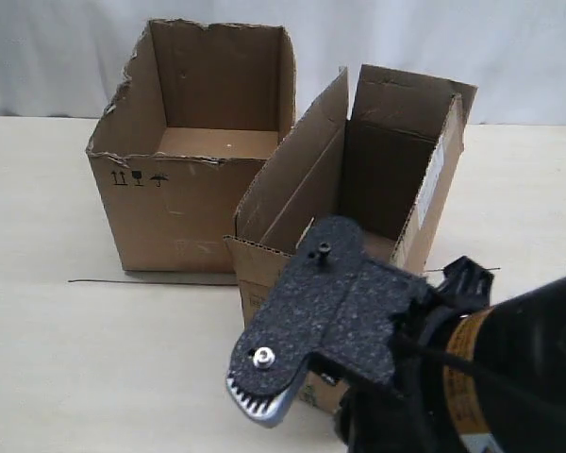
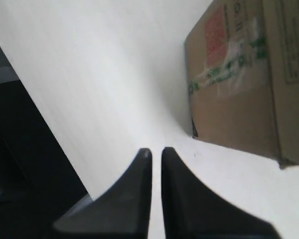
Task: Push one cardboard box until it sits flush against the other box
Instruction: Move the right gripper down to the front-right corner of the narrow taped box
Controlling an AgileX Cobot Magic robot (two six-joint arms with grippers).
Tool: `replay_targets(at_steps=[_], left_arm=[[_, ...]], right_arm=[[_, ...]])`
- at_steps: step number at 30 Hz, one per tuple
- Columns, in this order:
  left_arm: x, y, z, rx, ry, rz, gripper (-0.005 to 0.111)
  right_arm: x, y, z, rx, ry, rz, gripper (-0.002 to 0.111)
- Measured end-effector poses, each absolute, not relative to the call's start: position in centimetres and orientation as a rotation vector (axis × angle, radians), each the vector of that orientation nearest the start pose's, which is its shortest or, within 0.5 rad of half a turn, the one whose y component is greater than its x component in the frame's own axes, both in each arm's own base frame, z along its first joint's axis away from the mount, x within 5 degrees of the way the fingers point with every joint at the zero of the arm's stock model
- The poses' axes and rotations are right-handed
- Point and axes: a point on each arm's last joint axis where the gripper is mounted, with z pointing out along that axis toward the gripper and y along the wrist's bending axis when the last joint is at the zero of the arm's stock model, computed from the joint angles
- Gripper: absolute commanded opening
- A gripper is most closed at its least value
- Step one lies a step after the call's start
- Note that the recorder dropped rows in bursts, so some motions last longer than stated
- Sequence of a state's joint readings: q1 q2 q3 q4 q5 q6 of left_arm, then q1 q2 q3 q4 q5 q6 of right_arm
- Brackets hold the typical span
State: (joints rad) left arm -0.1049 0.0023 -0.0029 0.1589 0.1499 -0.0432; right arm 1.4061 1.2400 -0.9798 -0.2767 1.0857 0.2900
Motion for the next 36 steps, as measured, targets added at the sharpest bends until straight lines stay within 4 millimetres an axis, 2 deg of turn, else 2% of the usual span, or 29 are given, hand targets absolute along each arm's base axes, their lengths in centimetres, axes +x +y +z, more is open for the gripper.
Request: replay_targets(at_steps=[8,13,22,32,36], left_arm=[[5.6,-0.4,20.1,0.16,1.623,0.026,0.0],[5.6,-0.4,20.1,0.16,1.623,0.026,0.0],[5.6,-0.4,20.1,0.16,1.623,0.026,0.0],[5.6,-0.4,20.1,0.16,1.623,0.026,0.0],[5.6,-0.4,20.1,0.16,1.623,0.026,0.0]], right_arm=[[6.5,24.1,25.8,-1.626,2.2,0.008,0.005],[7.2,24.7,24.8,-1.634,2.135,-0.08,0.005],[8.2,24.1,24.4,-1.57,2.133,-0.264,0.005],[9.1,23.0,24.9,-1.469,2.139,-0.47,0.005],[8.8,22.2,25.7,-1.441,2.17,-0.446,0.005]])
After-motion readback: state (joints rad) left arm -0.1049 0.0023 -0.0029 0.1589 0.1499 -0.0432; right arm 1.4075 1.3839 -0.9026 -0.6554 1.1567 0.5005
